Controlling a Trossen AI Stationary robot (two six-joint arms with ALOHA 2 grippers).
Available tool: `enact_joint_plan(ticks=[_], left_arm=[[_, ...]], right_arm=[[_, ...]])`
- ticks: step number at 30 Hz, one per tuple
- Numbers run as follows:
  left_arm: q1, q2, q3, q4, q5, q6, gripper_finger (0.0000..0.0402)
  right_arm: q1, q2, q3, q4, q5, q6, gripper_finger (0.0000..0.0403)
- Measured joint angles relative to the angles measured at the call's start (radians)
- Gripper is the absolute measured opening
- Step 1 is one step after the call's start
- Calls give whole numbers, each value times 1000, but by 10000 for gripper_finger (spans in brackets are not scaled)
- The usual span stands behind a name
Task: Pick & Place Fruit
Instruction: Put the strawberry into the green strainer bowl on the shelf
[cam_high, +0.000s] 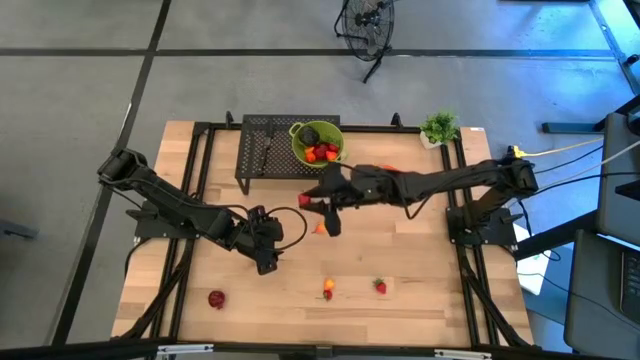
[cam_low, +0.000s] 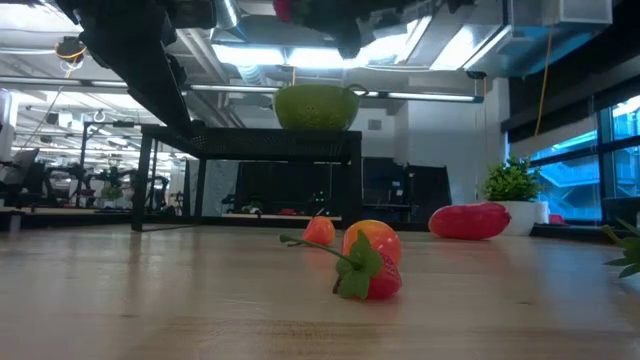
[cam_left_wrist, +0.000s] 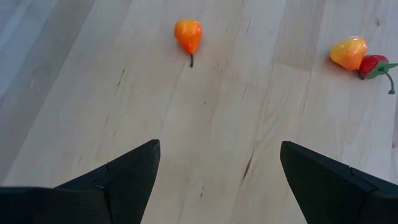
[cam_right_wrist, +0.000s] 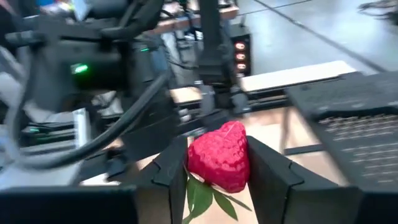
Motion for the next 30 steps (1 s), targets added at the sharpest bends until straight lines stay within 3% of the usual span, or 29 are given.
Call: enact_joint_plan(ticks=[10, 17, 24, 30], left_arm=[[0, 0, 0, 0, 0, -8, 329], [0, 0, 0, 0, 1, -8, 329], [0, 0, 0, -1, 1, -8, 329], [0, 3, 0, -5, -25, 3, 329]], right_arm=[[-51, 0, 164, -274, 77, -122, 169], [-102, 0, 203, -373, 159, -189, 106], [-138, -1, 203, -445, 153, -188, 35], [-119, -30, 203, -571, 151, -199, 4]])
